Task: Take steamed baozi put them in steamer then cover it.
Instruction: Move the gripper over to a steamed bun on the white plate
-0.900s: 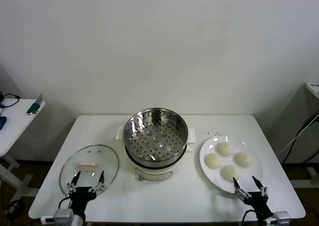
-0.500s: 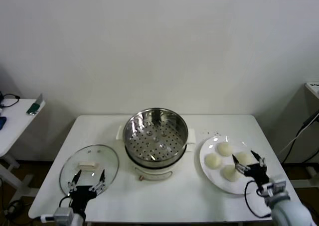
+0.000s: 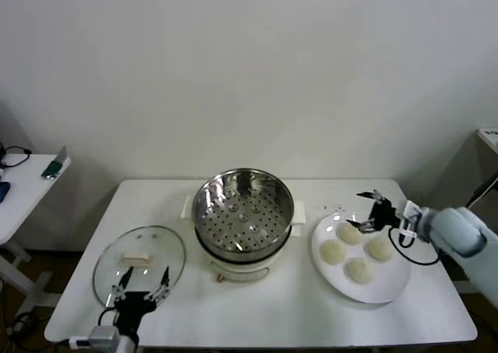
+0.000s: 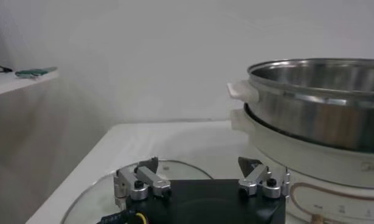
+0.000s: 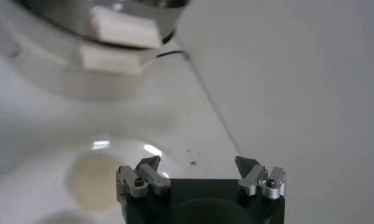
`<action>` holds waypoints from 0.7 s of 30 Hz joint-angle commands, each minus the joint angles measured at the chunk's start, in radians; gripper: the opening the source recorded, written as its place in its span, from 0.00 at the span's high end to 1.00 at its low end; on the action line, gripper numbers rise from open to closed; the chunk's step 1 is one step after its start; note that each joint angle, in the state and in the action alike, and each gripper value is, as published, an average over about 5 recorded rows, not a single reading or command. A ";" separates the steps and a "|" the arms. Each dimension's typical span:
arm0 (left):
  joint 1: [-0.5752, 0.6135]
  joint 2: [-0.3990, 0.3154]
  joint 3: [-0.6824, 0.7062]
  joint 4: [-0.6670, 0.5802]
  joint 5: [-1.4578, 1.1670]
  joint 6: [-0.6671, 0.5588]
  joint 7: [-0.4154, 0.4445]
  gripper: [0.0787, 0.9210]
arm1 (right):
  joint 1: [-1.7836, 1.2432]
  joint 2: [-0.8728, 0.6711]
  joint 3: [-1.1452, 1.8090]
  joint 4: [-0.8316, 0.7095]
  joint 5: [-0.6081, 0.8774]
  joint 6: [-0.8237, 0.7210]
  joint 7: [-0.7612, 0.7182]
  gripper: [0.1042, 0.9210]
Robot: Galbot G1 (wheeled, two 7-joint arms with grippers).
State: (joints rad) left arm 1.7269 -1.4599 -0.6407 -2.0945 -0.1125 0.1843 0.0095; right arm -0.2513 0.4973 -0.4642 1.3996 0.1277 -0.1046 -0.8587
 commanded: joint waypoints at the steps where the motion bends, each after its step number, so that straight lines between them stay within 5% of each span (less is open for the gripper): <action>1: 0.001 0.004 0.003 0.007 -0.002 -0.009 0.000 0.12 | 0.767 0.033 -0.841 -0.213 -0.036 0.094 -0.335 0.12; 21: 0.004 0.007 -0.010 0.005 -0.016 -0.019 0.001 0.12 | 0.429 0.313 -0.636 -0.441 -0.001 -0.049 -0.197 0.12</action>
State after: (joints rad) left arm 1.7300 -1.4541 -0.6524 -2.0931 -0.1266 0.1681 0.0105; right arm 0.2173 0.7260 -1.1008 1.0580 0.1272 -0.1351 -1.0559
